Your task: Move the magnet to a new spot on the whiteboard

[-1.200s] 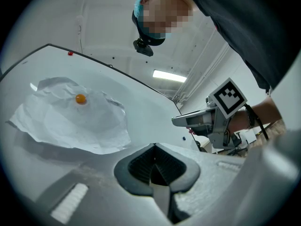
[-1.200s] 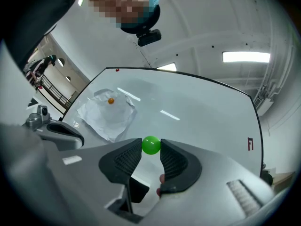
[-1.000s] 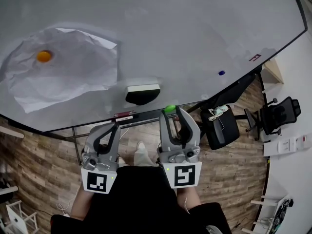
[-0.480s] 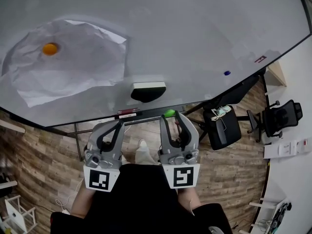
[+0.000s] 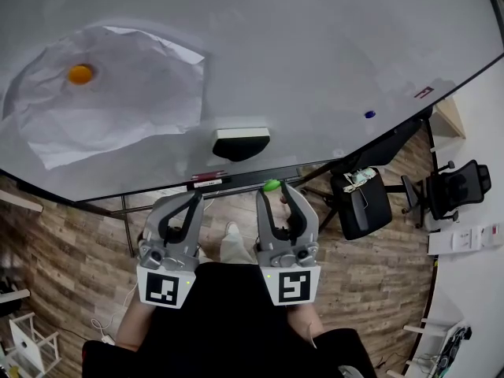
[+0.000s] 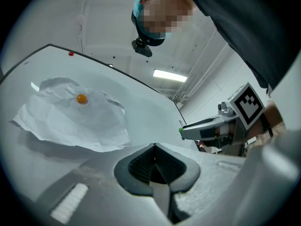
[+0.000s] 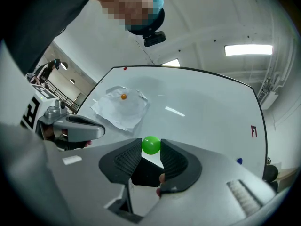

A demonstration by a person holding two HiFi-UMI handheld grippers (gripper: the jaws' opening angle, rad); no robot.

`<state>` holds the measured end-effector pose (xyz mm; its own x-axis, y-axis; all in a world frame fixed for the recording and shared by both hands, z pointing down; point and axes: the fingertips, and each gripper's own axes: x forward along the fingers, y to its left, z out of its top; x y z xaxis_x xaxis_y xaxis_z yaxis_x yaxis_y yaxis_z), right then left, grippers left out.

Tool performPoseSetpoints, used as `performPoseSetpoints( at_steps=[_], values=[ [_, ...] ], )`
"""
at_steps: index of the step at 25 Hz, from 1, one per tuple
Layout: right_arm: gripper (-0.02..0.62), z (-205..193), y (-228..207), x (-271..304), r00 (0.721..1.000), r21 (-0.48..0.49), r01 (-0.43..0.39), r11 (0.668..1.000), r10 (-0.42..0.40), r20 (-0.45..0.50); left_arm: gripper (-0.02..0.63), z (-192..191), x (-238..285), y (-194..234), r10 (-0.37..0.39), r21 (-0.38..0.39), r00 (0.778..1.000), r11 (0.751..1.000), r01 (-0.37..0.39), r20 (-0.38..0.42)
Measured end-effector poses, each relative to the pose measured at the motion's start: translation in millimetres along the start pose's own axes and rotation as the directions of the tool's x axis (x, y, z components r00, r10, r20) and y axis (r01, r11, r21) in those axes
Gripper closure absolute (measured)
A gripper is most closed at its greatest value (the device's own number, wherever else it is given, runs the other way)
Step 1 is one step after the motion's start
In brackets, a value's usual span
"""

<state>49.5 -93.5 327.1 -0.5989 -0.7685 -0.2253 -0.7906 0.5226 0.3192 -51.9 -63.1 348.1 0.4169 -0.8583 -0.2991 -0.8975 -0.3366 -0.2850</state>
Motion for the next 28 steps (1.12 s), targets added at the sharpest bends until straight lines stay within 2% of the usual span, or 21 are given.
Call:
performPoseSetpoints(
  at_steps=[18,28],
  values=[
    [0.468,-2.0,-1.4,-7.3,1.0,-0.014,-0.003,1.0,0.003,-0.009,0.604,1.3,-0.8,-4.0,0.002,-0.001,1.0,1.0,-0.002,0.003],
    [0.468,12.1,-13.0,-3.6,1.0,-0.022,0.013,1.0,-0.013,0.013,0.604,0.8,-1.7,-3.8,0.006,-0.005,1.0,1.0,-0.006,0.003]
  ],
)
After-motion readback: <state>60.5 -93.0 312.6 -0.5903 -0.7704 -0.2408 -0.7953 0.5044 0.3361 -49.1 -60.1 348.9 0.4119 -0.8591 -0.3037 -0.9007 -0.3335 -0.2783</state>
